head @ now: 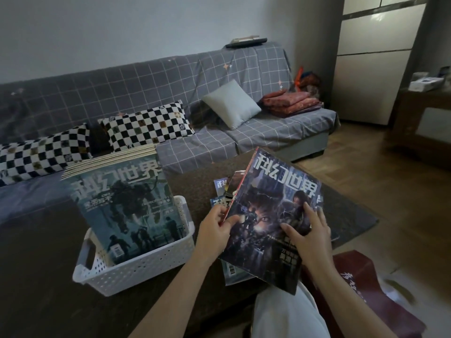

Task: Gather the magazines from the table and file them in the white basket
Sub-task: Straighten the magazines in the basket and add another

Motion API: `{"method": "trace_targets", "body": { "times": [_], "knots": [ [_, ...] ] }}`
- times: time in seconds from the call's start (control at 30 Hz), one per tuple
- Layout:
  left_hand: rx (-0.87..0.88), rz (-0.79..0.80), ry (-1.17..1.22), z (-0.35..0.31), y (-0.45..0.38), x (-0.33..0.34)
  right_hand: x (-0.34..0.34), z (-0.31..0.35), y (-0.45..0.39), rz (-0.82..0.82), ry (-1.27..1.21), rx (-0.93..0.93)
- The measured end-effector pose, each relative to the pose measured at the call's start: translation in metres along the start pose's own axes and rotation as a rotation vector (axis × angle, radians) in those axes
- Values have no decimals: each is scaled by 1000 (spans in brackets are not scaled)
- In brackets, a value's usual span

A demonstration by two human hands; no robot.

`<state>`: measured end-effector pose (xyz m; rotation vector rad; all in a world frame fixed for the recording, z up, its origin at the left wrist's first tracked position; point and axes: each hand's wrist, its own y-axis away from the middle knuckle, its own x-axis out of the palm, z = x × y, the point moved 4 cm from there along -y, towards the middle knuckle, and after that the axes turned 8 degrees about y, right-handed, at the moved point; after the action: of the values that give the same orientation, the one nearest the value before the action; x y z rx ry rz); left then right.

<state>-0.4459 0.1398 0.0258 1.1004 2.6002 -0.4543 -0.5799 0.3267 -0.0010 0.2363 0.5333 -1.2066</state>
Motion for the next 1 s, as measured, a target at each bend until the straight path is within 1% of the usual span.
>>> {"method": "trace_targets", "body": {
  "times": [0.07,0.17,0.3,0.4,0.47,0.57,0.73,0.87,0.93,1.0],
  "knots": [
    [20,-73,22,-6,9,-20,5,19,2,14,-86,-34],
    [45,-205,70,-14,21,-51,17,49,6,78,-217,-91],
    [10,-351,96,-16,34,-91,35,88,8,148,-263,-175],
    [15,-453,133,-17,45,-121,52,115,8,191,-324,-164],
    [40,-504,158,-19,52,-140,63,133,6,242,-371,-149],
    [74,-557,216,-18,60,-168,80,163,4,306,-340,-226],
    [102,-653,302,-11,64,-213,110,209,10,353,-419,-301],
    [11,-778,234,1,62,-243,135,231,17,387,-460,-341],
    [-56,-828,152,10,62,-254,147,234,19,409,-424,-359],
    [-111,-834,78,21,65,-257,159,230,20,425,-364,-371]
  ]
}}
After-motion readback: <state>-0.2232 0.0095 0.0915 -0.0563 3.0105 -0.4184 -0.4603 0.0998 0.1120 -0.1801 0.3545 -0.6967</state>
